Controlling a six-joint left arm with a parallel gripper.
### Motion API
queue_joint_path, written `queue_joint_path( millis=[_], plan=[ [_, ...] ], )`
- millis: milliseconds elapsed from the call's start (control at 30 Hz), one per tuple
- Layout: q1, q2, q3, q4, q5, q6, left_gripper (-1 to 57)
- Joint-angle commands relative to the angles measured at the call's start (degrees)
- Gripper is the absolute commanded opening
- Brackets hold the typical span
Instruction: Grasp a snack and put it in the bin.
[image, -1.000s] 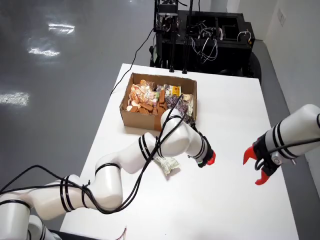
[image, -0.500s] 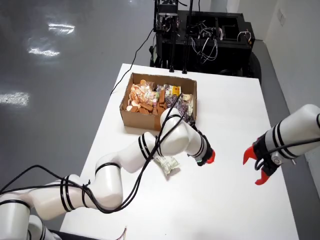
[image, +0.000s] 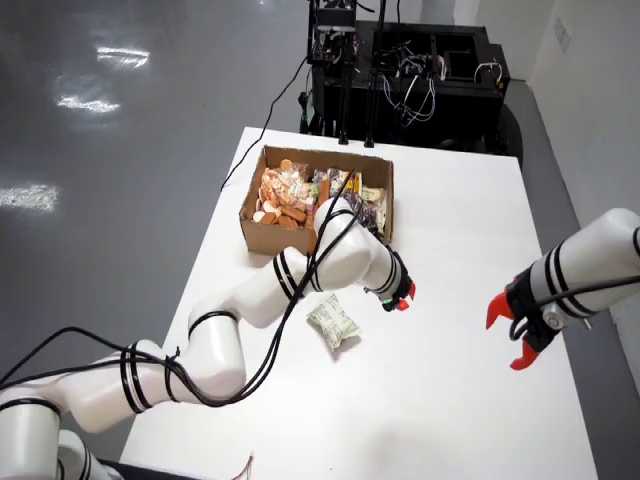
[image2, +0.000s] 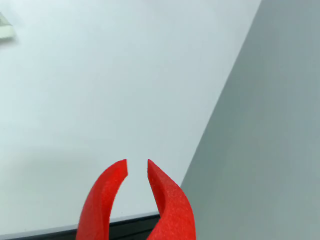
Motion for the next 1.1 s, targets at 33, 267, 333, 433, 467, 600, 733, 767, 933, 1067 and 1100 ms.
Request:
queue_joint_path(
  millis=[33,267,333,433,467,600,733,767,933,1067,1100],
  plan=[
    [0.7,-3.27,4.93,0.61,0.31,0.35,10.1],
    [2.29,-7.79,10.79,1.38,0.46,0.92,15.6],
    [2.7,-8.72,12.25,1.45,0.48,1.17,17.3],
    [3.23,-10.69,15.63,1.52,0.44,1.59,22.6],
    [3.42,-11.47,16.97,1.55,0.4,1.64,24.5],
    [4.9,-14.34,21.96,1.57,0.2,-0.32,30.0],
    [6.96,-16.89,26.38,1.49,-0.08,-3.7,35.1],
    [7.42,-17.29,27.14,1.48,-0.15,-4.49,36.2],
    [9.19,-18.18,29.87,1.45,-0.73,-6.68,40.2],
    [9.78,-17.25,30.77,1.39,-1.26,-6.13,41.7],
    [9.84,-16.77,30.74,1.38,-1.38,-5.94,42.0]
  ],
)
